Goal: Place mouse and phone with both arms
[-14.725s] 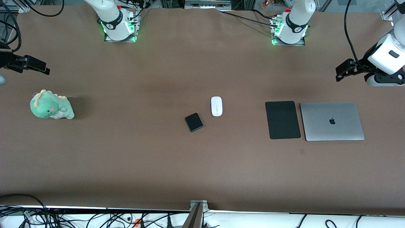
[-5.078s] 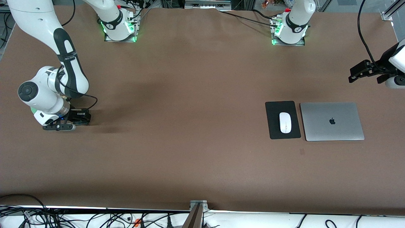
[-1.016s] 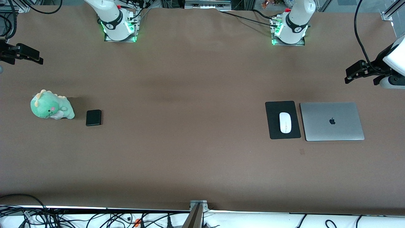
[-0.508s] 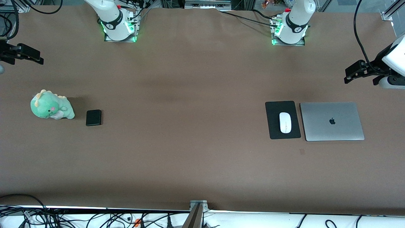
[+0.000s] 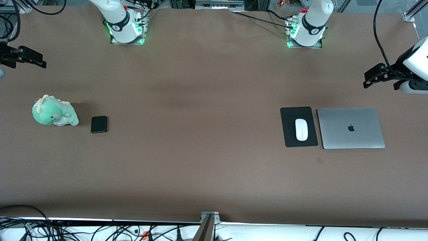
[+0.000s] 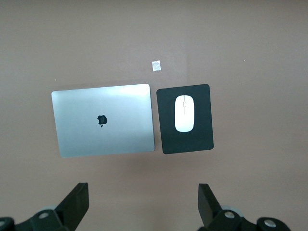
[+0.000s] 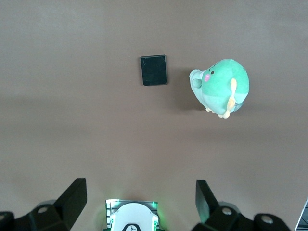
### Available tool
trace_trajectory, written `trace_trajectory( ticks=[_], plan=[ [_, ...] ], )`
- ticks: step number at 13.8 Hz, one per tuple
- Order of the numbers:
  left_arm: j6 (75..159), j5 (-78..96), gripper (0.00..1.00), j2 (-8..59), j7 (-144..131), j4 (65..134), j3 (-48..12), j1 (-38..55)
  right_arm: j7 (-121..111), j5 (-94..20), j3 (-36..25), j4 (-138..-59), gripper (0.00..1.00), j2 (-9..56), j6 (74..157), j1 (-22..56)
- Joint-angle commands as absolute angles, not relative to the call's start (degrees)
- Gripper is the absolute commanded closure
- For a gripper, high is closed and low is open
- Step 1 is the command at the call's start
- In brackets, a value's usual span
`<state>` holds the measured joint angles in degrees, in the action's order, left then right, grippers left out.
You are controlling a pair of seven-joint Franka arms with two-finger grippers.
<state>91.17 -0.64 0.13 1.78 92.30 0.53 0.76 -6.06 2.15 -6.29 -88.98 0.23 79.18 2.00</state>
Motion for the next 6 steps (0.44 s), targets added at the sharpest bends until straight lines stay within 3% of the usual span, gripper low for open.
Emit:
trace_trajectory(
  ticks=[1,6],
  plan=[
    [90.6,-0.2,0.00,0.6,2.8,90.9,0.5,0.8,-5.2,2.8,-5.6,-88.1,0.00,0.3,78.7,1.7],
    [90.6,-0.2,0.00,0.6,2.7,90.9,0.5,0.8,-5.7,2.4,-5.5,-88.1,0.00,2.2,79.2,1.9]
  ],
)
